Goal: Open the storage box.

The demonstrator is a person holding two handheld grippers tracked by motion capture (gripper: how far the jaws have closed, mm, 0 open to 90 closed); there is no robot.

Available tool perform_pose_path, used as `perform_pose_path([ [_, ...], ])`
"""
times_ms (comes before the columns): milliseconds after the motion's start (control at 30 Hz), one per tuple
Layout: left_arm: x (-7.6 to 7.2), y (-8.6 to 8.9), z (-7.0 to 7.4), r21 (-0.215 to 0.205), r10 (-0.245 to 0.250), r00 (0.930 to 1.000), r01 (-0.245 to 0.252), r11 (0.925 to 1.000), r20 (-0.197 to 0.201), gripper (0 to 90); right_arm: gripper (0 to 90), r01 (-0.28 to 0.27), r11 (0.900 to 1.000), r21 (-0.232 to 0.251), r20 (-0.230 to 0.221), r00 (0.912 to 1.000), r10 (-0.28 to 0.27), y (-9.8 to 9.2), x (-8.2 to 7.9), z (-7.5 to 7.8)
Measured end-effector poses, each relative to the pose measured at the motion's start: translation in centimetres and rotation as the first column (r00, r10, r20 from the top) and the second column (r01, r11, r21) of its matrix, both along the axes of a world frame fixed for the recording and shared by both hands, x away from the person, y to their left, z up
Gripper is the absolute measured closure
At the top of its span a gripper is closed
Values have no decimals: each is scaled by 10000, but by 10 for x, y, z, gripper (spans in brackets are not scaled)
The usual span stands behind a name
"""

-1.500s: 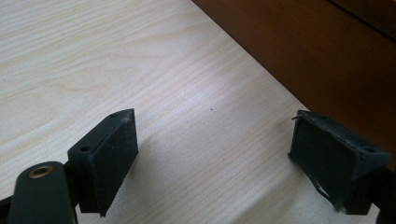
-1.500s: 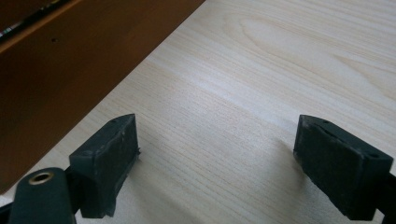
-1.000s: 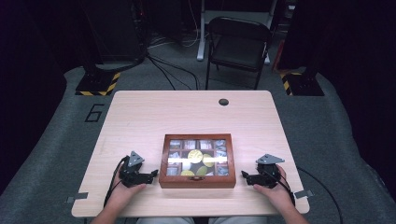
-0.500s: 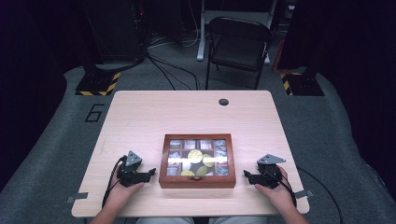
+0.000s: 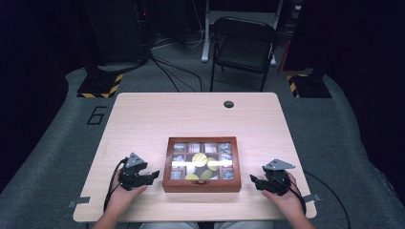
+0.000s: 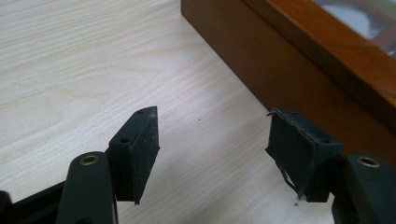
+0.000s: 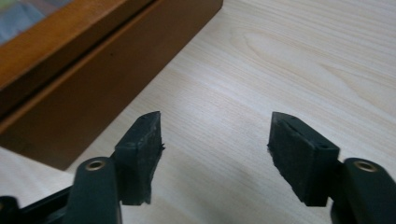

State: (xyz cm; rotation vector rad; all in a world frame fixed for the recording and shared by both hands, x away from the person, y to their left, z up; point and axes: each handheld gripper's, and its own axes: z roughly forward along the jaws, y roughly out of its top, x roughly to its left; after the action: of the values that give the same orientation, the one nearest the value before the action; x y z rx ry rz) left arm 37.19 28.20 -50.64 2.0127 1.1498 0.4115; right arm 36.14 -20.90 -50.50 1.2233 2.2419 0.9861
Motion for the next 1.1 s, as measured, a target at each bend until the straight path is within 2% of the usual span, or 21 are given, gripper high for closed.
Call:
perform_pose_path([
  [100,-5,2,6,-366,17,10000,-17,9993,0,361,386,-135,9998,147,47,9999,134,-3,-5,8],
  [400,-14,8,19,-654,63,9999,-57,9978,98,390,404,-274,9989,369,213,9994,267,-3,-11,20],
  [500,-20,8,30,-820,58,9999,-48,9966,118,390,411,-378,9983,443,233,9991,368,-1,-14,29],
  [600,-23,7,34,-888,64,9999,-55,9960,103,391,413,-505,9973,525,163,9986,497,1,-17,35],
  [667,-26,4,38,-885,-62,10000,69,9961,78,392,413,-587,9972,468,204,9981,578,1,-18,37],
  [700,-29,2,41,-780,-198,9997,208,9967,132,392,413,-659,9960,608,179,9977,649,4,-20,40],
  [933,-40,-1,47,-594,-467,9988,473,9971,122,392,415,-988,9924,731,222,9950,974,9,-28,50],
  [1100,-53,-7,46,-952,-789,9969,786,9923,14,403,425,-1296,9865,996,298,9914,1273,17,-36,53],
])
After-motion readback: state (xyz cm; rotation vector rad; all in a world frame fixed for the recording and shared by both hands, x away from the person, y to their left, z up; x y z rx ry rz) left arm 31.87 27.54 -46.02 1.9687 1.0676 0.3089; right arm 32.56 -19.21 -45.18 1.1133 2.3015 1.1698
